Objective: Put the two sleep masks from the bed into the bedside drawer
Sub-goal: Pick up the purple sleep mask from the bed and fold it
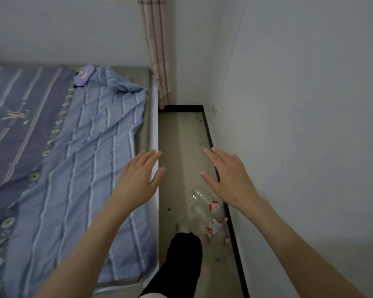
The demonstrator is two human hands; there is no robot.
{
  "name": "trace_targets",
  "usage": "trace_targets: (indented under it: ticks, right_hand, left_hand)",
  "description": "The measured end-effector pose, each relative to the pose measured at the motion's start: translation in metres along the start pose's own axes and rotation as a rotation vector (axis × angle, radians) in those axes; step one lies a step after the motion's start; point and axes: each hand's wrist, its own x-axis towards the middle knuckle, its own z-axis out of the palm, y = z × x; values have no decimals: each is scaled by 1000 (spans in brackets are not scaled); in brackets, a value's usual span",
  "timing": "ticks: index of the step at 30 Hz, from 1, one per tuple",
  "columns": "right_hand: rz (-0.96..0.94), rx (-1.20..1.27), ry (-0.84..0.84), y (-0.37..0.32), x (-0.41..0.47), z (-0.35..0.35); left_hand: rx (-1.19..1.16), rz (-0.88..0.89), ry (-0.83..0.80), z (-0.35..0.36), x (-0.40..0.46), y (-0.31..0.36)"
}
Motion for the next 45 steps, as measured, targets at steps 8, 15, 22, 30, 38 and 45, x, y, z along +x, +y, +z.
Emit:
trace_targets:
  ticks: [8, 15, 22, 30, 38, 45]
  right_hand:
    - [-114, -43, -19, 55, 193, 17]
    - [-304, -80, -99, 43, 444, 25]
    - [-445, -37, -148, 22, 600, 30]
    - [-639, -12, -257, -6, 777, 89]
    - [-856, -23, -467, -38, 960, 188]
    - [-938, -82, -559, -78, 1059, 321]
  left_hand:
    - [26, -64, 101, 14, 180, -52]
    - [-27, -235, 190, -29, 353, -127]
    - [10, -369, 219, -68, 454, -193]
    - [29, -604, 285, -69, 542, -285]
    - [-142, -967, 331, -31, 656, -394]
    - [-203, -1119, 429, -2, 713, -507]
